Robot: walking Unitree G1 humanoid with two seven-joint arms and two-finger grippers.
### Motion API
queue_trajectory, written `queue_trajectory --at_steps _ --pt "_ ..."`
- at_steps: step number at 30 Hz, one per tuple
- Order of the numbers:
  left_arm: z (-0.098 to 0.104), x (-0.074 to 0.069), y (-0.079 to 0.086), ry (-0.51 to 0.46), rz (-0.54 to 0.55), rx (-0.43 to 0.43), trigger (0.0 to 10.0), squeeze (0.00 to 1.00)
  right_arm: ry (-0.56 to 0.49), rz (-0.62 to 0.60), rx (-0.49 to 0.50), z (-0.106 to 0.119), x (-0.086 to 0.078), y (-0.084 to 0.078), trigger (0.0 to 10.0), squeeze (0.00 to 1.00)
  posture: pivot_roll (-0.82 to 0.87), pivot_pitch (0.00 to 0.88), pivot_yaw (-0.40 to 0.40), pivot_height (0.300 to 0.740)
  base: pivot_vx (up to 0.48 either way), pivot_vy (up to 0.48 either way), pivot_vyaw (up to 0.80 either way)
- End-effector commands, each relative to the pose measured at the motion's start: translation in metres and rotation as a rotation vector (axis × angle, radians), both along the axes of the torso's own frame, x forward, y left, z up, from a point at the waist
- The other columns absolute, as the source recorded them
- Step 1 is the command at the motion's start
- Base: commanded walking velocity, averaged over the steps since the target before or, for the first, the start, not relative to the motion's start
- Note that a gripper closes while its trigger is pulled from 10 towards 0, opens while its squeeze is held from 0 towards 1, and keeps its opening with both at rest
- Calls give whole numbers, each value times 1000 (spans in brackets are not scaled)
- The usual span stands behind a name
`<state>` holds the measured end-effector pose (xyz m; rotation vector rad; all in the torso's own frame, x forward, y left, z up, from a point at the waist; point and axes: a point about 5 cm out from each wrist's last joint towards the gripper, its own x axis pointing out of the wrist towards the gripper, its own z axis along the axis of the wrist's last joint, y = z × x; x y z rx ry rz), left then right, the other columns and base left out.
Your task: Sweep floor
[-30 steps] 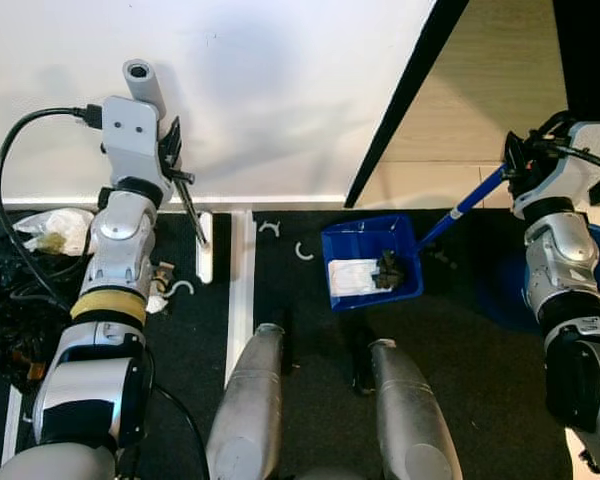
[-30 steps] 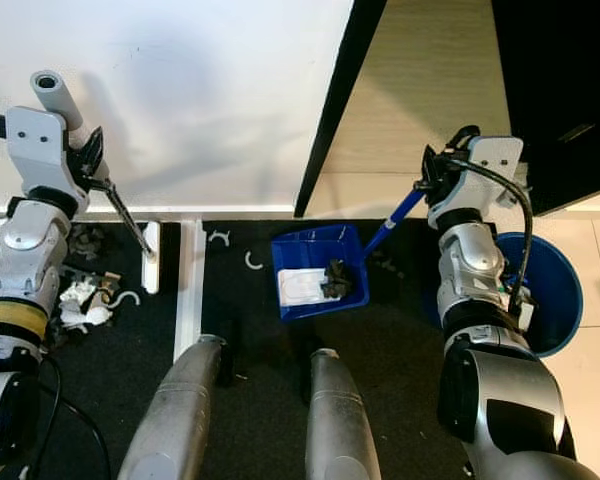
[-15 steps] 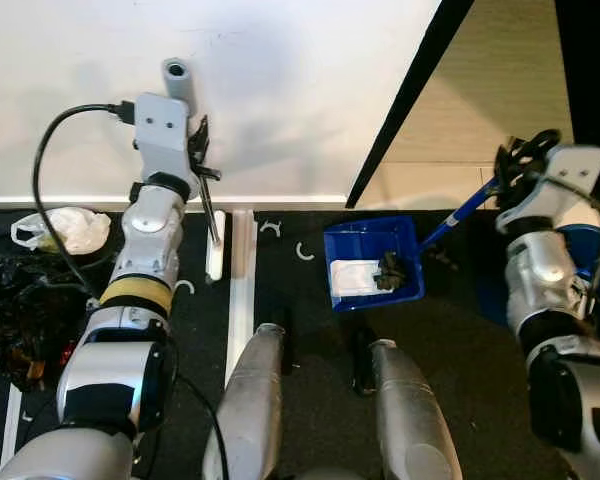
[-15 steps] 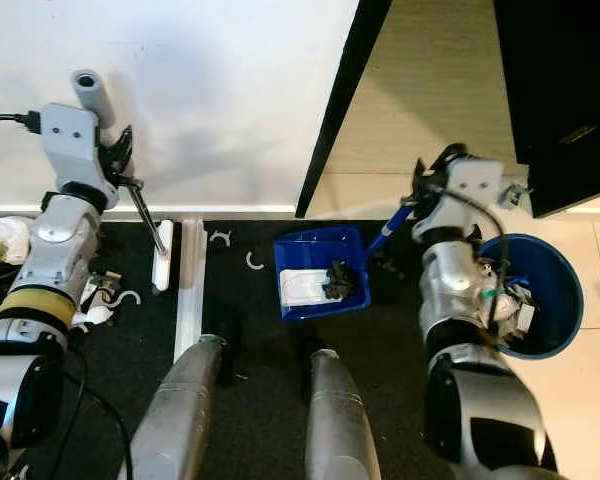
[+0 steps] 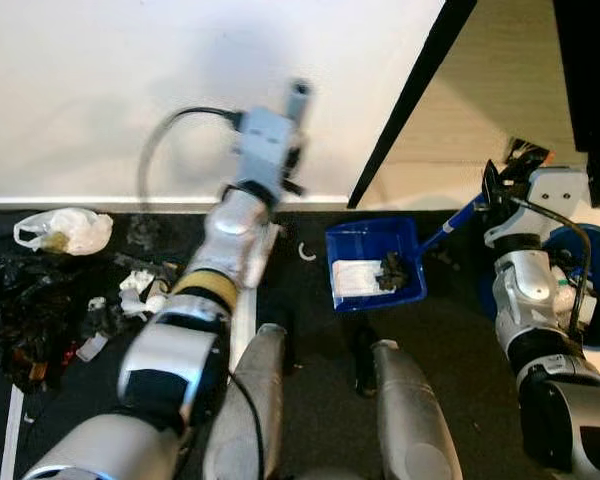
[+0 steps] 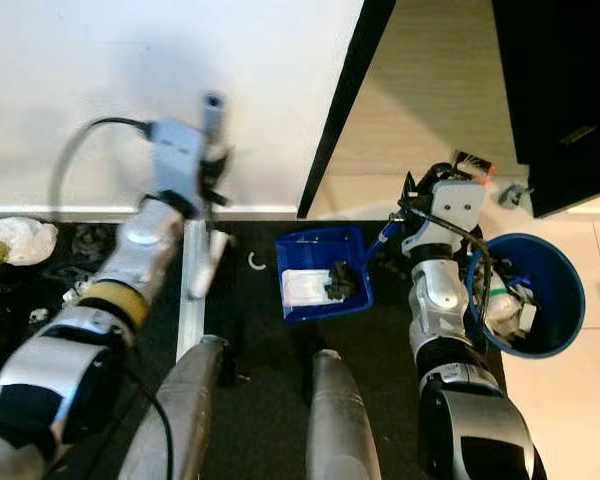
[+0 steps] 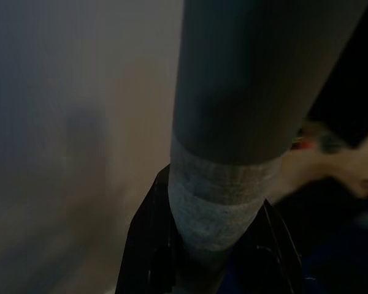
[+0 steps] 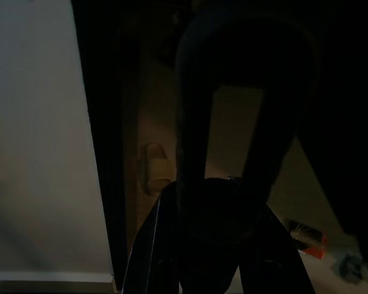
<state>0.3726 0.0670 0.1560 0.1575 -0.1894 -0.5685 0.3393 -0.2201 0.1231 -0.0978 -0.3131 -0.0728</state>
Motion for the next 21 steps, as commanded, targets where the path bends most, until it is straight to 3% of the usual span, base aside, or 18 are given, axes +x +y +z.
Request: queue_trajectory --at_steps 1,2,5,6,9,10,11,13,14,16,21 --pt "-7 -8 -22 35 -66 -57 10000 0 101 -31 0 -24 -11 -6 10000 0 41 443 -34 740 0 0 0" --pt "-3 -10 -36 32 -97 -89 10000 0 102 -47 7 -24 -12 -9 10000 0 41 443 -34 740 0 0 0" --pt "4 -12 -50 29 -128 -132 10000 0 103 -61 13 -24 -12 -11 10000 0 41 443 -33 740 0 0 0" --pt "12 -15 -64 26 -166 -184 10000 0 105 -77 21 -25 -13 -14 10000 0 42 442 -32 740 0 0 0" --pt "17 -17 -72 25 -190 -216 10000 0 106 -86 25 -25 -13 -16 10000 0 42 442 -32 740 0 0 0" --pt "33 -18 -82 18 -201 -304 10000 0 109 -103 38 -25 -14 -19 10000 0 55 437 -31 740 0 0 0" --pt "33 -18 -82 18 -201 -304 10000 0 109 -103 38 -25 -14 -19 10000 0 55 437 -31 740 0 0 0" --pt "64 -20 -96 -19 -226 -438 10000 0 114 -130 60 -26 -15 -24 10000 0 66 436 -35 740 0 0 0" --pt "64 -20 -96 -19 -226 -438 10000 0 114 -130 60 -26 -15 -24 10000 0 66 436 -35 740 0 0 0" --pt "83 -22 -99 -66 -256 -444 10000 0 119 -137 68 -27 -16 -24 10000 0 67 436 -33 740 0 0 0" --pt "88 -20 -86 -103 -280 -372 10000 0 124 -132 75 -29 -15 -21 10000 0 75 428 -28 740 0 0 0"
